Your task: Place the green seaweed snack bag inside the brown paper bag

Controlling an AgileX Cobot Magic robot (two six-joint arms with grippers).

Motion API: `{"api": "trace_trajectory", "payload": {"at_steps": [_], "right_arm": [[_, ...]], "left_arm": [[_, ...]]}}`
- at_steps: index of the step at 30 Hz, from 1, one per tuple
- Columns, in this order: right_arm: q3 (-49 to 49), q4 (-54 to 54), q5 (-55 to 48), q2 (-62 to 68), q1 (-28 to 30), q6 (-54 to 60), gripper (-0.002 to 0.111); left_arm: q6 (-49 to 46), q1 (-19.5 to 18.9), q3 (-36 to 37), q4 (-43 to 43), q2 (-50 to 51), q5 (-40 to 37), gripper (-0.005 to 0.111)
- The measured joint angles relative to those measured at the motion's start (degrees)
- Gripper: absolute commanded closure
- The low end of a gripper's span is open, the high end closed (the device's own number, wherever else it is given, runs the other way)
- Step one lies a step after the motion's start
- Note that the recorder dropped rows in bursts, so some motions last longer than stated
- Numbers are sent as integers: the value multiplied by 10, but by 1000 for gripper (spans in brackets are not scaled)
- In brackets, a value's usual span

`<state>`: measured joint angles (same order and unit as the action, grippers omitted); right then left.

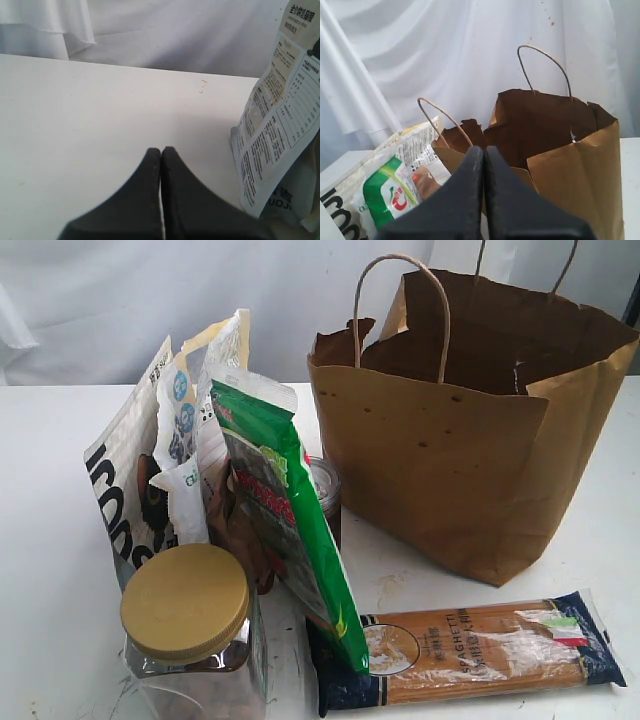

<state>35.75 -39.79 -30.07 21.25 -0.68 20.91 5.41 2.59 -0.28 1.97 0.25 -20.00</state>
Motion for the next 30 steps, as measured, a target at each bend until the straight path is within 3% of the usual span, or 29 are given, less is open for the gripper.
{"api": "trace_trajectory", "payload": {"at_steps": [19,30], "right_arm": [[0,-16,-49,129,-129,59,108],[0,5,32,210,-232,67,108]], "left_arm": [[0,0,0,0,0,0,107],[0,0,0,0,0,0,107]]}}
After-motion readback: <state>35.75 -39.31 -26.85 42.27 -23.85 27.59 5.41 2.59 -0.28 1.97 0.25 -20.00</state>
